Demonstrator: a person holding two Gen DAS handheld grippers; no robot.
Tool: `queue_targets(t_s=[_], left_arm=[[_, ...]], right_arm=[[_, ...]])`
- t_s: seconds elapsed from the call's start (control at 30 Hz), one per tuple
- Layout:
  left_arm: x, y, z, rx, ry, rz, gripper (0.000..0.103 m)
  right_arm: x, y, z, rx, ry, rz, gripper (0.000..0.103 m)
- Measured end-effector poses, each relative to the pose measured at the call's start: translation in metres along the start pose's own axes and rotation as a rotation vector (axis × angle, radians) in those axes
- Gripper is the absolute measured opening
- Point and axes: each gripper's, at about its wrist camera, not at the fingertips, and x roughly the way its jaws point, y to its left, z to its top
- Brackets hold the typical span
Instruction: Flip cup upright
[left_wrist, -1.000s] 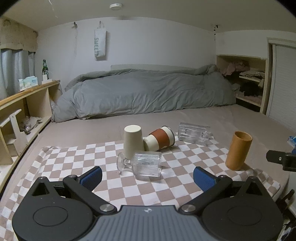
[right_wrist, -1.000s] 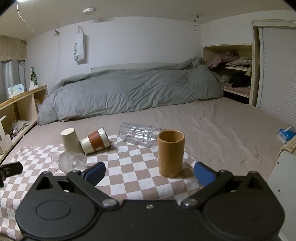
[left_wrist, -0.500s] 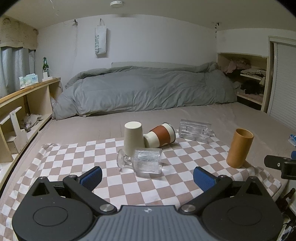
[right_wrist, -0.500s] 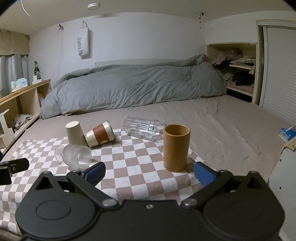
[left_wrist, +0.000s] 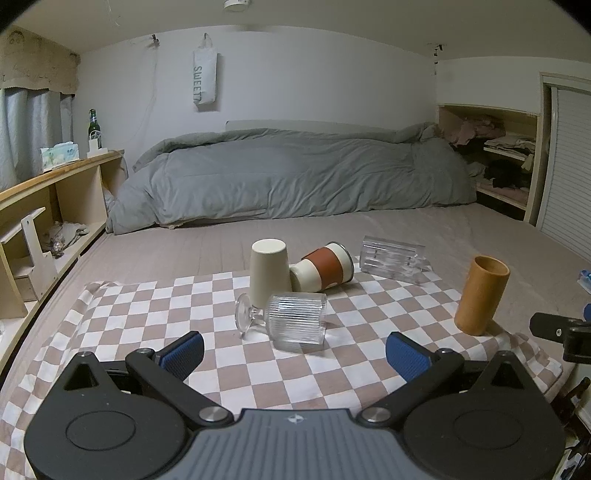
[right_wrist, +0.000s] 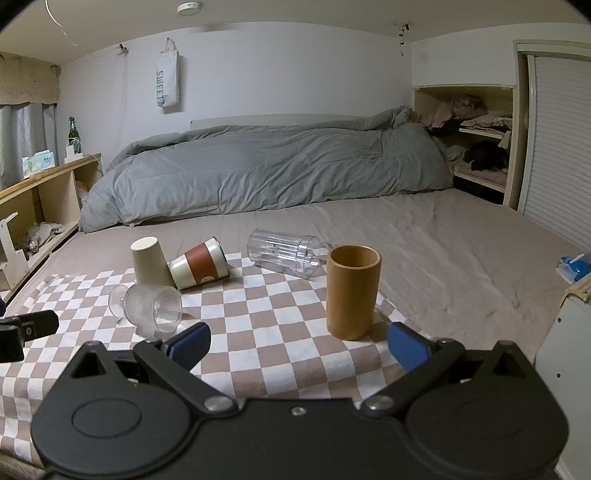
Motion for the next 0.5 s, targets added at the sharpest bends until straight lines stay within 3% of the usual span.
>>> queue_targets(t_s=[0.5], left_arm=[[-0.0005,0.0007,0.0009,0.0,-0.001,-0.001,0.103]], right_arm=[[0.0,0.0004,0.0,-0.004,-0.001,0.0,0.103]])
